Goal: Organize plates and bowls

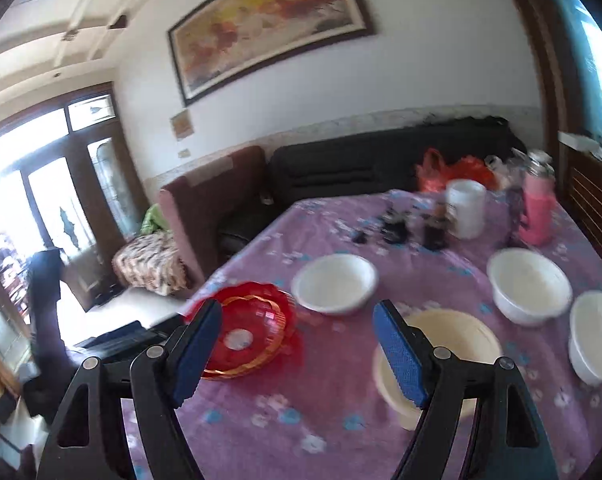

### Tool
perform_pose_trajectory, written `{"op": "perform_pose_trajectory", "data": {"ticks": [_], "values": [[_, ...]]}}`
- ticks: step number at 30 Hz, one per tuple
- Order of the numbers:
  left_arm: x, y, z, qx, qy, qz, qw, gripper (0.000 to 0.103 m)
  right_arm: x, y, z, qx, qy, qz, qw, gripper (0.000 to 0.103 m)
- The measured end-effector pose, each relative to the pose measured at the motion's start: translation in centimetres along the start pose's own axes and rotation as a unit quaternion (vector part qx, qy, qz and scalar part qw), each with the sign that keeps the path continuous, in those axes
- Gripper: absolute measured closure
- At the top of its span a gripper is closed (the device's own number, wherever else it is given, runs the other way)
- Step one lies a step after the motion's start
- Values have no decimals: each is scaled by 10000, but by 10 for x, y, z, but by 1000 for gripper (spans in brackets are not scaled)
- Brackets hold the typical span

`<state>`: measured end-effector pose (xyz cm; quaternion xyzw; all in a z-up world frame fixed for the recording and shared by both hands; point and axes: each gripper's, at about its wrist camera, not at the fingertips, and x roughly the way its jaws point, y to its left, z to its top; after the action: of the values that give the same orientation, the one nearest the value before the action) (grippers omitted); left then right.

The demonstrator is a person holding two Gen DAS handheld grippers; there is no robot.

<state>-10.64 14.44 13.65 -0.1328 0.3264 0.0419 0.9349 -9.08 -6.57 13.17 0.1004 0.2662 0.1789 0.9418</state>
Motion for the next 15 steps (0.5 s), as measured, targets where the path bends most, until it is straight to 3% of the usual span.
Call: {"op": "perform_pose_trajectory", "data": {"ticks": [2, 7, 11, 15], "values": [[7, -23, -6, 62, 76, -268, 9996, 24, -8, -55, -14, 488, 222, -591, 9968, 21], [21, -71, -26, 365, 291, -683, 9966, 24, -63, -149, -32, 1271, 96, -1466, 9809, 21], [29, -88, -37, 547, 536, -798, 9939, 24, -74, -177, -44, 1593, 181, -1572, 9745, 21], [26, -89, -39, 702, 518, -605, 9943, 24, -57, -173, -51, 1593, 401, -1346, 9772, 21]]}}
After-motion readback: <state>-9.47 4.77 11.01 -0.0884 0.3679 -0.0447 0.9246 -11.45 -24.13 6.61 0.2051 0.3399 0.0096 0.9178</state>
